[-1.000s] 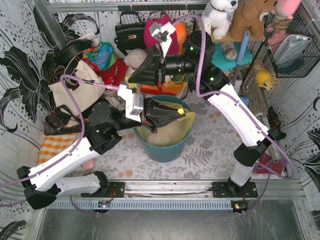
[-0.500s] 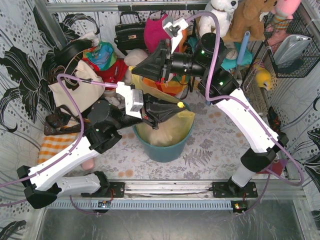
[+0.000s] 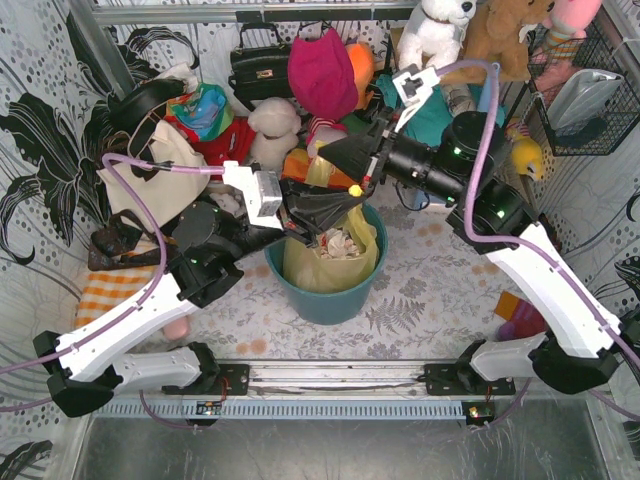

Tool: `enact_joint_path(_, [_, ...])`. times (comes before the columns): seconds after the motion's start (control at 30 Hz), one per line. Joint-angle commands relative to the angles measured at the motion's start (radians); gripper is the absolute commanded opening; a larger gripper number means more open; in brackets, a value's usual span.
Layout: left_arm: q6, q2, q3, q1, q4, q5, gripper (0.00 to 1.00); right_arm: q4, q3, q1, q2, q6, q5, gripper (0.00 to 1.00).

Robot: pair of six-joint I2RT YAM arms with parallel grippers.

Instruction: Tie the trash bag

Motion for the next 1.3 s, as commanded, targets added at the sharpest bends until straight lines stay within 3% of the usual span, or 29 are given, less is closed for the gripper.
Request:
enact_joint_path(0.0, [0.024, -0.018, -0.013, 0.003, 0.098, -0.074, 0.0, -0.042, -0.052, 0.004, -0.075, 0.063, 0.155, 0.0])
enact_joint_path(0.37, [0.026, -0.068, -0.06, 0.003, 0.099, -0.128, 0.0, -0.063, -0.269, 0.004, -0.252, 0.215, 0.33, 0.0])
enact_joint_path(0.67, [0.041, -0.094, -0.076, 0.003, 0.071, -0.197, 0.0, 0.15, -0.429, 0.004, -0.34, 0.256, 0.112, 0.0])
enact_joint_path(0.97, [0.045, -0.087, -0.076, 0.003, 0.063, -0.222, 0.0, 0.262, -0.513, 0.004, -0.391, 0.243, -0.07, 0.0])
enact_joint_path(1.17, [0.051, -0.078, -0.069, 0.003, 0.043, -0.236, 0.0, 0.241, -0.545, 0.004, -0.43, 0.235, -0.075, 0.0])
enact_joint_path(1.27, [0.053, -0.082, -0.073, 0.003, 0.038, -0.251, 0.0, 0.221, -0.562, 0.004, -0.463, 0.234, 0.002, 0.0])
